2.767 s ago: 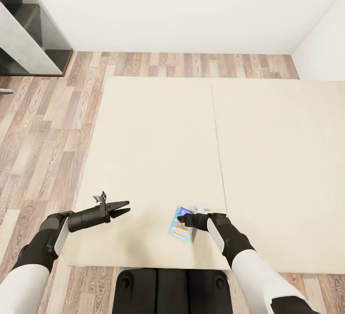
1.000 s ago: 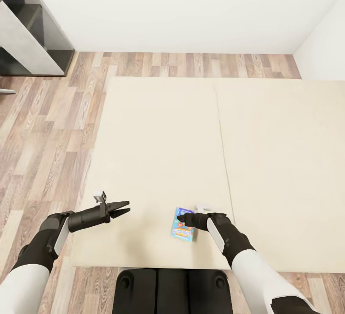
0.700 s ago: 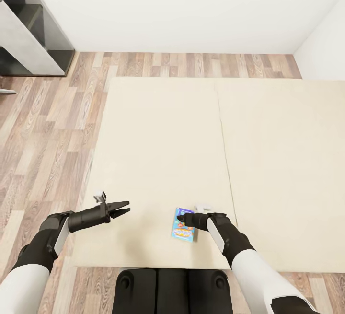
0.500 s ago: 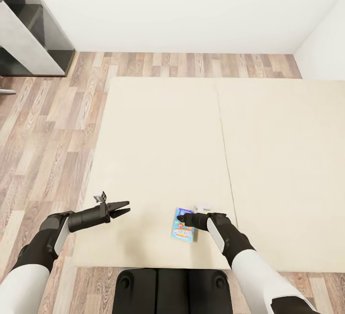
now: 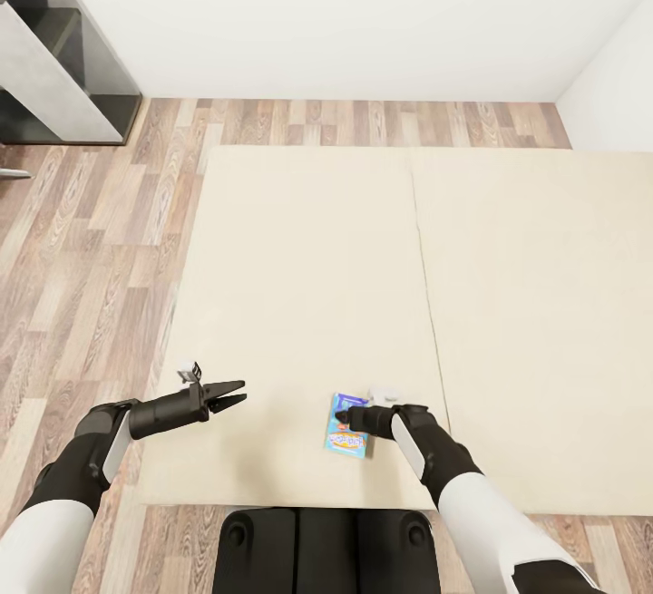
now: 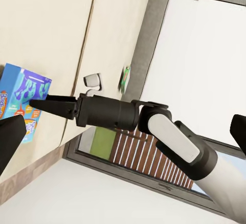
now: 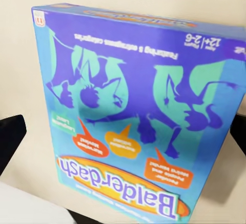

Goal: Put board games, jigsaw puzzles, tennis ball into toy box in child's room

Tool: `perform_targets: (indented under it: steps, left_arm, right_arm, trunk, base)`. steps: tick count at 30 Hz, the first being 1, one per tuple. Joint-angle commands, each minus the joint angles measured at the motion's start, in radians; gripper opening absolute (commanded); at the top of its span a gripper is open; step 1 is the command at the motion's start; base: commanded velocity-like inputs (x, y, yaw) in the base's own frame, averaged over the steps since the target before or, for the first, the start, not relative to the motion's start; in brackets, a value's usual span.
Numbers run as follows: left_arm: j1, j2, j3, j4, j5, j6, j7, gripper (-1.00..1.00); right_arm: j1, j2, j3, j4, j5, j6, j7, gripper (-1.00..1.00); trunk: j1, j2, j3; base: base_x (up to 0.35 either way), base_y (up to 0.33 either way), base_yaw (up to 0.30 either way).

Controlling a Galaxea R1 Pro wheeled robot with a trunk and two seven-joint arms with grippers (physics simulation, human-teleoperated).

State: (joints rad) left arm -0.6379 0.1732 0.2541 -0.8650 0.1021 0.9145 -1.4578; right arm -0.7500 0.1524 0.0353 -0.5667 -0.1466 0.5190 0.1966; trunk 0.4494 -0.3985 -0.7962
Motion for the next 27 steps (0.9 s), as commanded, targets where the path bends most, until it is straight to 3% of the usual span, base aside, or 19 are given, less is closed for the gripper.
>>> perform_targets:
  steps: [1, 27]
  left_arm:
    - [0.000, 0.000, 0.000, 0.000, 0.001, 0.011, -0.003, 1.00]
    - [0.000, 0.000, -0.002, 0.000, 0.001, 0.011, -0.002, 1.00]
  right_arm:
    - [0.000, -0.001, 0.002, 0.002, -0.010, 0.005, -0.003, 1.00]
    - [0.000, 0.000, 0.000, 0.061, -0.010, 0.006, -0.004, 1.00]
  trunk:
    - [0.001, -0.001, -0.001]
    - [0.001, -0.001, -0.001]
  base:
    - [0.000, 0.000, 0.000]
    - [0.000, 0.000, 0.000]
